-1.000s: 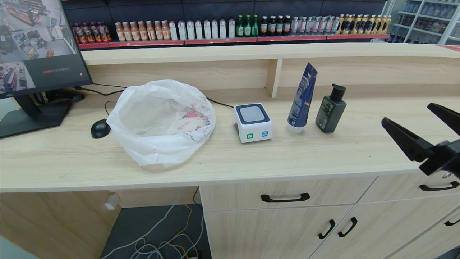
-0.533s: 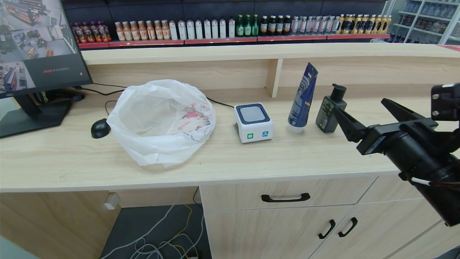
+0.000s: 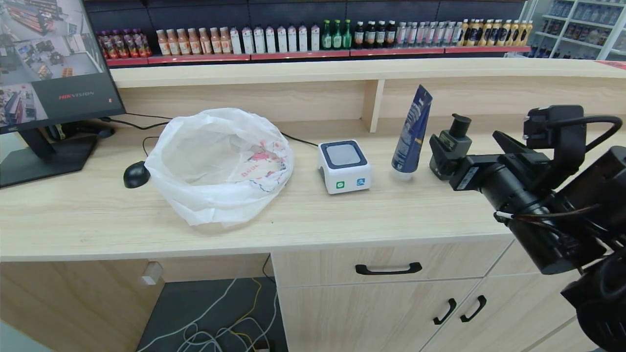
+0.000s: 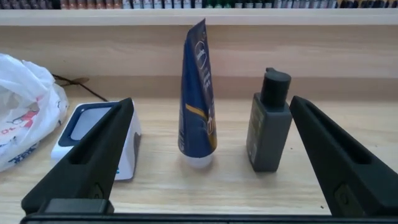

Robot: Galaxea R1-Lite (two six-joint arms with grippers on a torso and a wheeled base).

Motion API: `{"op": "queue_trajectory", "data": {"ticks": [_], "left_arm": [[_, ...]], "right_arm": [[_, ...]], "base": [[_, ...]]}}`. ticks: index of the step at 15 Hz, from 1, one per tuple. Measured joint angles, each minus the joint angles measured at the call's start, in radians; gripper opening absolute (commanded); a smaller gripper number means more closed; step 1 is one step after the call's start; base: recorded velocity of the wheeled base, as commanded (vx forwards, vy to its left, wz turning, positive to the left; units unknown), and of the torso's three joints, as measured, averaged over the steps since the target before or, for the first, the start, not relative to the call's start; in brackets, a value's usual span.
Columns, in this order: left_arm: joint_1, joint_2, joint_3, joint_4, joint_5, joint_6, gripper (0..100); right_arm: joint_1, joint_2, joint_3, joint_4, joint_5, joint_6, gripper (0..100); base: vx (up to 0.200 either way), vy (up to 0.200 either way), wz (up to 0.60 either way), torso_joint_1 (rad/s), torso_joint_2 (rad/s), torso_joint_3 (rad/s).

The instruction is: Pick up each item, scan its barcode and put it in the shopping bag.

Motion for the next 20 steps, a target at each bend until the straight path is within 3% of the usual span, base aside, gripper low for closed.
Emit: {"op": "queue_trajectory", "data": {"ticks": [2,12,20], "left_arm": [[0.000,0.000,0.000,0.000,0.000,0.000,100],[0.000,0.000,0.000,0.000,0.000,0.000,100],[0.000,0.000,0.000,0.000,0.000,0.000,100]], "right_arm": [[0.008,0.043,-0.014,-0.013,-0.040,0.000,100],[0.075,0.271,-0.201,-0.015,-0.040,0.031,100],[0.037,0.329,-0.246,-0.009,-0.040,0.075,100]], "base": [[0.000,0.000,0.00,0.000,0.00,0.000],[0.000,0.000,0.00,0.000,0.00,0.000],[0.000,0.000,0.00,0.000,0.00,0.000]]}}
